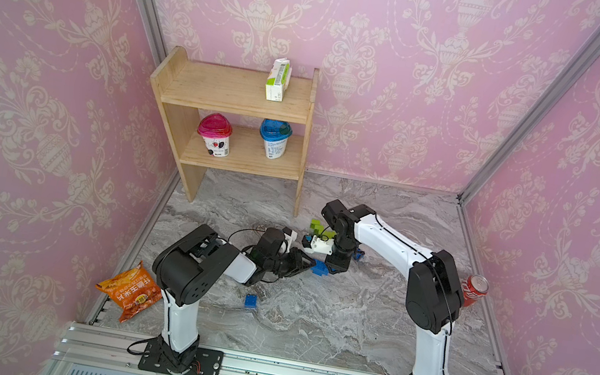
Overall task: Assemble the letter v with lego
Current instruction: Assemble the lego brick with the lego brick.
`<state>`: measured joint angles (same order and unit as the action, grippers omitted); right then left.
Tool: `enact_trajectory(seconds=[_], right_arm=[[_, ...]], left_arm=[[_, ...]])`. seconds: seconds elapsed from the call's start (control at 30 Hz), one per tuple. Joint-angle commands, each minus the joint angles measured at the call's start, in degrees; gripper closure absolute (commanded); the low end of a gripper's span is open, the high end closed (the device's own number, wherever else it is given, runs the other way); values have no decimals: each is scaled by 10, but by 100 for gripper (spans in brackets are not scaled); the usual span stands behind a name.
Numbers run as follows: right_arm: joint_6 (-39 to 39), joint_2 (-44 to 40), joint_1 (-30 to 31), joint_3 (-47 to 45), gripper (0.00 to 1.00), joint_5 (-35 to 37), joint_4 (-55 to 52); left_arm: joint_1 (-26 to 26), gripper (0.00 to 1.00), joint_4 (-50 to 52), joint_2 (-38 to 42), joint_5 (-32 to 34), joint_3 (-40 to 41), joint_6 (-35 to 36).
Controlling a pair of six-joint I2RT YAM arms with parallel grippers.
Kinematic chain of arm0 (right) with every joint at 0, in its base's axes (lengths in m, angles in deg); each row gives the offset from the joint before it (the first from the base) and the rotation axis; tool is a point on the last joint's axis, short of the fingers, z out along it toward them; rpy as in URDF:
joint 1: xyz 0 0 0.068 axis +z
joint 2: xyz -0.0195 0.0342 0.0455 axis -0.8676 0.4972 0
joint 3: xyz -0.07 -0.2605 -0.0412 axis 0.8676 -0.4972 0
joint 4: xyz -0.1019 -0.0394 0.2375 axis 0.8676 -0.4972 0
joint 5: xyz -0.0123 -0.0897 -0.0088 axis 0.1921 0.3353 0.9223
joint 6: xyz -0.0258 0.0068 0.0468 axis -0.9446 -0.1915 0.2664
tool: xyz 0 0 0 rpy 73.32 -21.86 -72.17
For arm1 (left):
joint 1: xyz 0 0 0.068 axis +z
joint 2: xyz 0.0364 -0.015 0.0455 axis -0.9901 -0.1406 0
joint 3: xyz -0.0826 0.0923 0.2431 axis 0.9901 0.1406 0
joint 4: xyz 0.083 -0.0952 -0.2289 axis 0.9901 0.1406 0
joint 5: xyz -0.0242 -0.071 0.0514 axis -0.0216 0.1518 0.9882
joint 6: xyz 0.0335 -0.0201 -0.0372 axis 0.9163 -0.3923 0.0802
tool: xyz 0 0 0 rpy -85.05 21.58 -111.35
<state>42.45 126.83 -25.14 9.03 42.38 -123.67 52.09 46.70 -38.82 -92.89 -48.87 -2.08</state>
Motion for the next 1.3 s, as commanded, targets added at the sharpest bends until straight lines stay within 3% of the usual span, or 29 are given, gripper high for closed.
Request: enact_trajectory(seconds=[0.0, 0.7, 1.27], right_arm=[[19, 30, 7, 9, 100, 0, -27], [78, 76, 20, 47, 100, -6, -22], [106, 54, 31, 21, 100, -4, 19]], left_arm=[[-2, 67, 17, 2, -2, 1, -1], [-3, 68, 14, 5, -2, 2, -3], [-3, 68, 12, 4, -3, 4, -3]])
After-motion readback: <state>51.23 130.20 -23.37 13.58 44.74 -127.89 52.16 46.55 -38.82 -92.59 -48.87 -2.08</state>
